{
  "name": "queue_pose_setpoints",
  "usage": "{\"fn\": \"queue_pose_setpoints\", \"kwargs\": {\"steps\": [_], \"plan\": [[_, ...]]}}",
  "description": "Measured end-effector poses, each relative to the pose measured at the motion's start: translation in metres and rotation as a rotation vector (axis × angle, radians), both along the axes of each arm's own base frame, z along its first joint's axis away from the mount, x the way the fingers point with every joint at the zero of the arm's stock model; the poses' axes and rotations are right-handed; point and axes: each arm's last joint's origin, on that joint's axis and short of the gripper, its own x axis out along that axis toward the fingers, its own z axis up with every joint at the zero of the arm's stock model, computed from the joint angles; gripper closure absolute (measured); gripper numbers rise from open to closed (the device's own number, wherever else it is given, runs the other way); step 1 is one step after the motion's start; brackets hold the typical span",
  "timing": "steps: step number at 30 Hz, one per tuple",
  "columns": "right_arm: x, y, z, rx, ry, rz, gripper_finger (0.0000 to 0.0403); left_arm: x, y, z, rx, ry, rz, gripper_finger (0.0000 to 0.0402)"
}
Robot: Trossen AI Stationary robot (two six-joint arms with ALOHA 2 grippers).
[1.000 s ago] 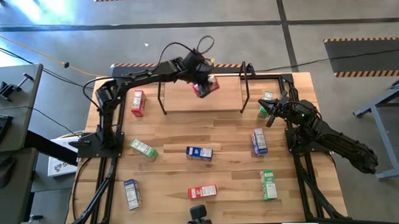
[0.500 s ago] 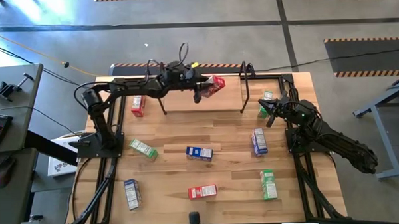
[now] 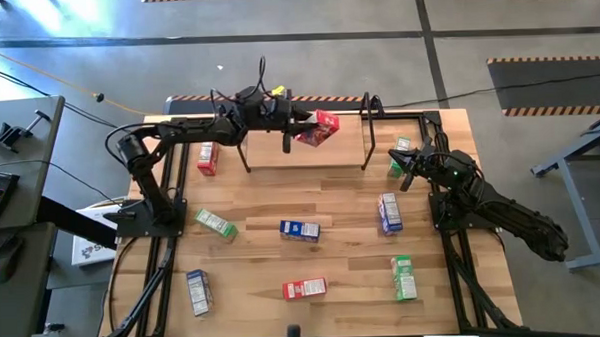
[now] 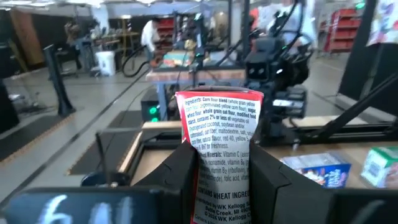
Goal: Stack cereal on shelf
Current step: Put the middle red cereal box on the shelf
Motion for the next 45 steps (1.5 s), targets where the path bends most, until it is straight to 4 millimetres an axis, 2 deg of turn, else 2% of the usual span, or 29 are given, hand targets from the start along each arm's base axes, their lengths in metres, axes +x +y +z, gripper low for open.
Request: {"fn": "queue_pose_setpoints", "kwargs": {"steps": [5, 10, 12, 15, 18, 23, 27, 32, 35, 38, 41, 45], "plan": [[0.0, 0.0, 0.0, -0.004, 0.002, 0.0, 0.0403, 0.0, -0.001, 0.001, -0.005, -0.006, -0.027, 0.0318], [-0.002, -0.003, 0.0, -0.104, 0.074, -0.099, 0.0403, 0.0, -0.004, 0.006, 0.025, -0.054, -0.114, 0.0318], [-0.002, -0.003, -0.001, -0.091, 0.069, -0.1, 0.0403, -0.001, -0.004, 0.01, 0.041, -0.09, -0.135, 0.0318], [-0.001, -0.002, -0.001, -0.02, 0.02, -0.07, 0.0403, -0.003, -0.007, 0.01, 0.068, -0.131, -0.142, 0.0318], [-0.001, -0.002, 0.002, 0.001, -0.024, -0.059, 0.0403, -0.013, -0.011, -0.001, 0.087, -0.182, -0.112, 0.0318], [-0.002, 0.001, 0.024, -0.122, -0.215, 0.012, 0.0403, -0.031, -0.018, -0.019, 0.078, -0.25, -0.067, 0.0318], [-0.004, 0.005, 0.039, -0.086, -0.414, 0.083, 0.0403, -0.036, -0.02, -0.022, 0.07, -0.272, -0.062, 0.0318], [0.002, 0.001, 0.047, -0.021, -0.402, 0.091, 0.0397, -0.036, -0.02, -0.023, 0.062, -0.266, -0.053, 0.0318], [0.012, -0.004, 0.055, -0.037, -0.36, 0.099, 0.0364, -0.037, -0.017, -0.023, 0.048, -0.259, -0.035, 0.0318], [0.027, -0.009, 0.069, -0.045, -0.3, 0.138, 0.0305, -0.039, -0.013, -0.025, 0.017, -0.246, -0.019, 0.0318], [0.049, -0.017, 0.085, -0.011, -0.229, 0.185, 0.0233, -0.04, -0.012, -0.025, 0.005, -0.242, -0.01, 0.0318], [0.087, -0.03, 0.106, 0.031, -0.148, 0.224, 0.0146, -0.041, -0.011, -0.026, -0.001, -0.237, -0.002, 0.0318]]}}
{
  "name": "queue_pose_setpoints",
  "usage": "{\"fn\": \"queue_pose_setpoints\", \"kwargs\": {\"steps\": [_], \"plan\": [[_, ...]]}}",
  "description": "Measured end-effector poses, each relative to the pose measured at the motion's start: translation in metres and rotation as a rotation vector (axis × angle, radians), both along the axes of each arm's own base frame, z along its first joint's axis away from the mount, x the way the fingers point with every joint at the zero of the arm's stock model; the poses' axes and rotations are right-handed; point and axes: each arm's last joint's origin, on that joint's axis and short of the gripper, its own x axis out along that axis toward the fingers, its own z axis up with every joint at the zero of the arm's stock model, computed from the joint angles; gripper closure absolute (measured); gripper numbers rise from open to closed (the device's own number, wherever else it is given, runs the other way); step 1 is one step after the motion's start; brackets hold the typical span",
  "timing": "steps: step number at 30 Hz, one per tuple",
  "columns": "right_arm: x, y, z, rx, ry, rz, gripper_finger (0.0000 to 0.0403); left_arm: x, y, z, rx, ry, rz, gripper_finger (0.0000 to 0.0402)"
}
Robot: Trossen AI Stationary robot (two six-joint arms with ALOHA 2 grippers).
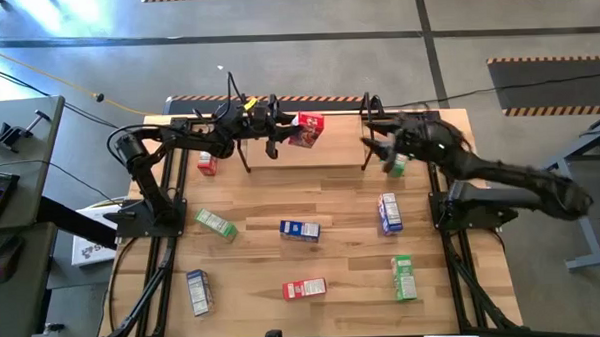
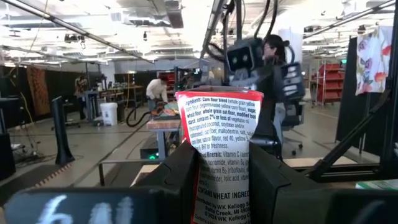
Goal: Stack cereal on shelf
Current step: Put the middle red cereal box on the shelf
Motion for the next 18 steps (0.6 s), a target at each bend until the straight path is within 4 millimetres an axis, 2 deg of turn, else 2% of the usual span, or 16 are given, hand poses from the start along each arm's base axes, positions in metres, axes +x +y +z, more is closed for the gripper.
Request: {"fn": "queue_pose_setpoints", "kwargs": {"steps": [2, 5, 12, 18], "plan": [[0.02, -0.006, 0.011, 0.002, 0.039, 0.018, 0.0119, 0.0, 0.001, -0.001, -0.01, 0.007, 0.01, 0.0318], [0.047, -0.015, 0.028, -0.022, 0.138, 0.038, 0.0101, 0.0, 0.001, -0.001, -0.017, 0.016, 0.013, 0.0319], [0.094, -0.036, 0.062, -0.056, 0.376, 0.069, 0.0098, 0.0, 0.001, -0.002, -0.018, 0.021, 0.004, 0.0319], [0.126, -0.05, 0.08, -0.031, 0.556, 0.134, 0.0098, 0.0, 0.0, -0.002, -0.013, 0.026, -0.025, 0.0319]]}}
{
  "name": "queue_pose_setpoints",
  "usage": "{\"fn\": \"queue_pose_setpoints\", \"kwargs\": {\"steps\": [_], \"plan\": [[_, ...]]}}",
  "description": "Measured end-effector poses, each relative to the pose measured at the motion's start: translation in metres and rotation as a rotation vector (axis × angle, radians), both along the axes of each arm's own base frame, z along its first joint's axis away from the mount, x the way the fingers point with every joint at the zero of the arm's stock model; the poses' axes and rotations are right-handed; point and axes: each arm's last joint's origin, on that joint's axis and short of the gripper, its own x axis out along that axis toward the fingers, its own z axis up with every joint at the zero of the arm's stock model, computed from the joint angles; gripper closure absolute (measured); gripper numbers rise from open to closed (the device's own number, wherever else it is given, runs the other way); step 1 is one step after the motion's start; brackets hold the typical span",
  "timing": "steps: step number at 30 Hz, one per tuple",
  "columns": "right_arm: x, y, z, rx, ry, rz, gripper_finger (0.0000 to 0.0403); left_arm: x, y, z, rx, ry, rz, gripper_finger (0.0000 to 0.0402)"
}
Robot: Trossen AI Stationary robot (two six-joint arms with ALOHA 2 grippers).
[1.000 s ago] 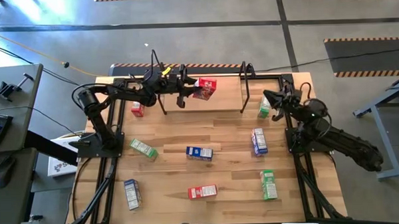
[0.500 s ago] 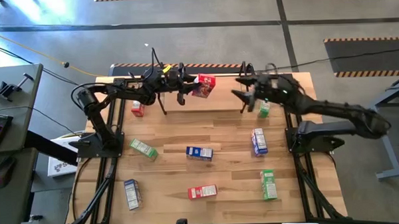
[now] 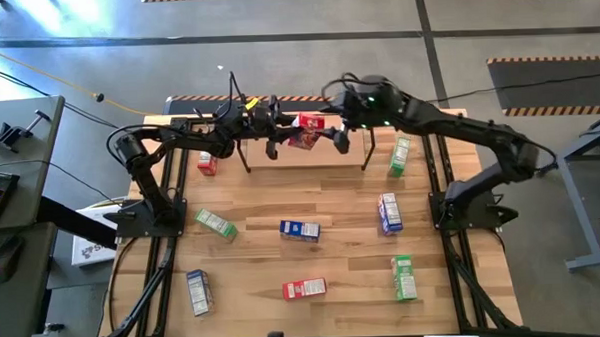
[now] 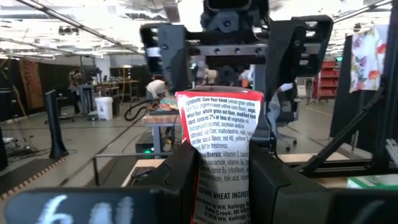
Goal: Stack cereal on shelf
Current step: Put the middle red cereal box on the shelf
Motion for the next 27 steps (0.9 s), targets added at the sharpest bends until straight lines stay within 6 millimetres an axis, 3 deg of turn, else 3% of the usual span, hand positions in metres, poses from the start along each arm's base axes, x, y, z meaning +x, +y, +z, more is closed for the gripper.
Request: {"fn": "queue_pose_setpoints", "kwargs": {"steps": [12, 17, 23, 27], "plan": [[0.04, -0.02, -0.001, 0.083, 0.25, 0.03, 0.0109, -0.001, -0.002, 0.001, -0.016, 0.011, -0.051, 0.0319], [0.045, -0.02, -0.005, 0.119, 0.289, 0.056, 0.0156, -0.006, -0.002, 0.011, -0.057, 0.002, -0.074, 0.0315], [0.045, -0.018, -0.002, 0.097, 0.27, 0.069, 0.0233, -0.016, 0.003, 0.02, -0.09, 0.05, -0.055, 0.0281], [0.046, -0.018, -0.001, 0.079, 0.256, 0.082, 0.0256, -0.022, 0.002, 0.027, -0.094, 0.084, -0.079, 0.0261]]}}
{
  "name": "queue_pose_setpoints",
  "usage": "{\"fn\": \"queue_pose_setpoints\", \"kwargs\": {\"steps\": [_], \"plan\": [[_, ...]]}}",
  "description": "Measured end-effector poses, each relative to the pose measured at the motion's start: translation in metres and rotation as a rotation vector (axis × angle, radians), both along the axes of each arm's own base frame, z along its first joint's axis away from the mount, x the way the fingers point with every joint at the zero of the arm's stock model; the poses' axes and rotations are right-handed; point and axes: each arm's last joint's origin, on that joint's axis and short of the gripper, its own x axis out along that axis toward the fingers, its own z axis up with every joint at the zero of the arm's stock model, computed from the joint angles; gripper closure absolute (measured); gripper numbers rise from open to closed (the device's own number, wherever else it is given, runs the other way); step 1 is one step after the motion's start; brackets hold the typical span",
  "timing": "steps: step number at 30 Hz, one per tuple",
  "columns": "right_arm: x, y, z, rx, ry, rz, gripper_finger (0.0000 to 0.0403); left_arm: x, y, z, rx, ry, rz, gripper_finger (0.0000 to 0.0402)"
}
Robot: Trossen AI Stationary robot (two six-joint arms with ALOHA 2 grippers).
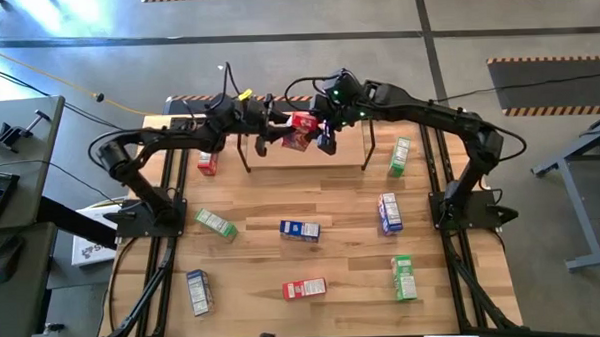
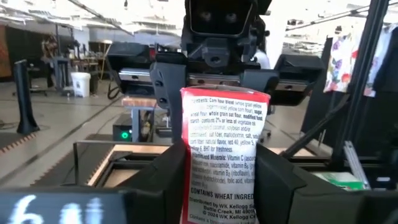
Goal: Stack cereal on shelf
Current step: Put the middle red cereal box on the shelf
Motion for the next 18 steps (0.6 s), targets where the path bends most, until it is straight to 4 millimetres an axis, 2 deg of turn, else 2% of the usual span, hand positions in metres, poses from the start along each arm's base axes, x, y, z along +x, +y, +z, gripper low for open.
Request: {"fn": "queue_pose_setpoints", "kwargs": {"steps": [4, 8, 10, 14, 18], "plan": [[0.0, 0.0, 0.002, -0.012, -0.012, 0.019, 0.0248, -0.008, -0.003, 0.01, 0.017, 0.028, -0.032, 0.0248], [-0.002, 0.0, 0.012, -0.038, -0.008, 0.038, 0.0244, -0.022, -0.005, 0.023, 0.057, 0.053, -0.063, 0.0246], [-0.007, -0.002, 0.017, -0.067, 0.022, 0.019, 0.0248, -0.03, -0.009, 0.023, 0.071, 0.068, -0.073, 0.0246], [-0.018, -0.015, 0.027, -0.159, 0.073, -0.037, 0.0253, -0.045, -0.02, 0.016, 0.083, 0.072, -0.053, 0.0246], [-0.034, -0.039, 0.016, -0.17, 0.14, -0.036, 0.0251, -0.06, -0.033, 0.013, 0.097, 0.057, -0.037, 0.0245]]}}
